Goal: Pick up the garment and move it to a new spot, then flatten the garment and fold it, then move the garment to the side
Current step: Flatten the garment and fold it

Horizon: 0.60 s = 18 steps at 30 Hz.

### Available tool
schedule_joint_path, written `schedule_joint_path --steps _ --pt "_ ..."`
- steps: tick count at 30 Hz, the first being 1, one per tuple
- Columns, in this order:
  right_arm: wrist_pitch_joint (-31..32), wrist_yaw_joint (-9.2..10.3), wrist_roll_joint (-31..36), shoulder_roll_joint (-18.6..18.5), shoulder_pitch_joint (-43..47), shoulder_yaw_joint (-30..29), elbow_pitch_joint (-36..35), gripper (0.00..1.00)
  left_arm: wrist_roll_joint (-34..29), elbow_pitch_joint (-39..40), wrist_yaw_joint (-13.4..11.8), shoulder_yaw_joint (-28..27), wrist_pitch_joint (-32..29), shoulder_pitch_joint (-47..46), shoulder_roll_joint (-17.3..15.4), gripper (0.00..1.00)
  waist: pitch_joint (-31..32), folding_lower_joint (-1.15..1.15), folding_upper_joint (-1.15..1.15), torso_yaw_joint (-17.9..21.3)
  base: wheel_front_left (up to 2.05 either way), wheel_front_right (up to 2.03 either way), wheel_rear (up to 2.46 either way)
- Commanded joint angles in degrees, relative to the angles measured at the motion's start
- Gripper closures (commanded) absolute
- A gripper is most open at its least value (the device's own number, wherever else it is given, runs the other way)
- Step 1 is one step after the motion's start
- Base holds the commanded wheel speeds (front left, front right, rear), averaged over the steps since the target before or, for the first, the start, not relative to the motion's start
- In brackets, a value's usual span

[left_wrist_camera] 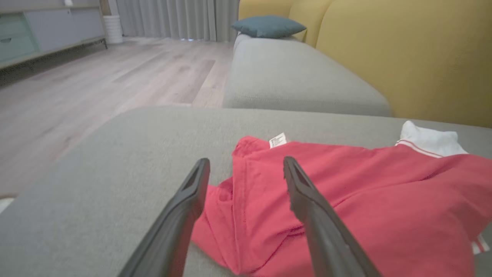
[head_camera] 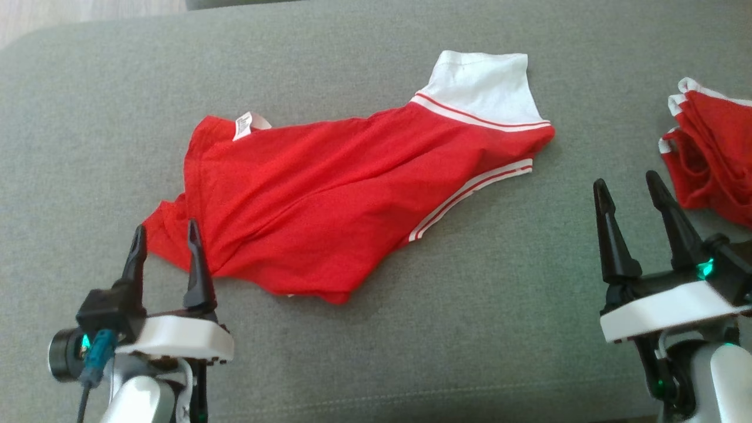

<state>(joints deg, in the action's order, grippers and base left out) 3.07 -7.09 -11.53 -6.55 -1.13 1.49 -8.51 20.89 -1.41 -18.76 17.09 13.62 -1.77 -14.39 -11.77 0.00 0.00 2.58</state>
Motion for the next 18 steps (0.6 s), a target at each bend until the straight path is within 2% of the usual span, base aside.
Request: schedule_joint_path --steps 1,8,18 --pt "0.2 -0.4 0.5 -1.2 -0.4 0.9 -2.4 0.0 -1.2 2.6 -0.5 -1.7 0.6 -1.7 -1.4 0.0 0.5 0.0 0.0 0.0 0.0 0.0 0.0" --pt "1.1 -0.4 0.9 -1.1 0.6 0.8 -3.0 0.0 -4.9 5.5 -0.8 -0.5 0.6 -2.6 -3.1 0.0 1.8 0.0 0.0 0.1 0.0 0.0 0.0" --pt "1.5 -0.4 0.9 -0.7 1.2 0.7 -3.1 0.0 -5.1 5.6 -0.5 0.1 -1.1 -3.3 -4.1 0.0 2.0 0.0 0.0 0.0 0.0 0.0 0.0"
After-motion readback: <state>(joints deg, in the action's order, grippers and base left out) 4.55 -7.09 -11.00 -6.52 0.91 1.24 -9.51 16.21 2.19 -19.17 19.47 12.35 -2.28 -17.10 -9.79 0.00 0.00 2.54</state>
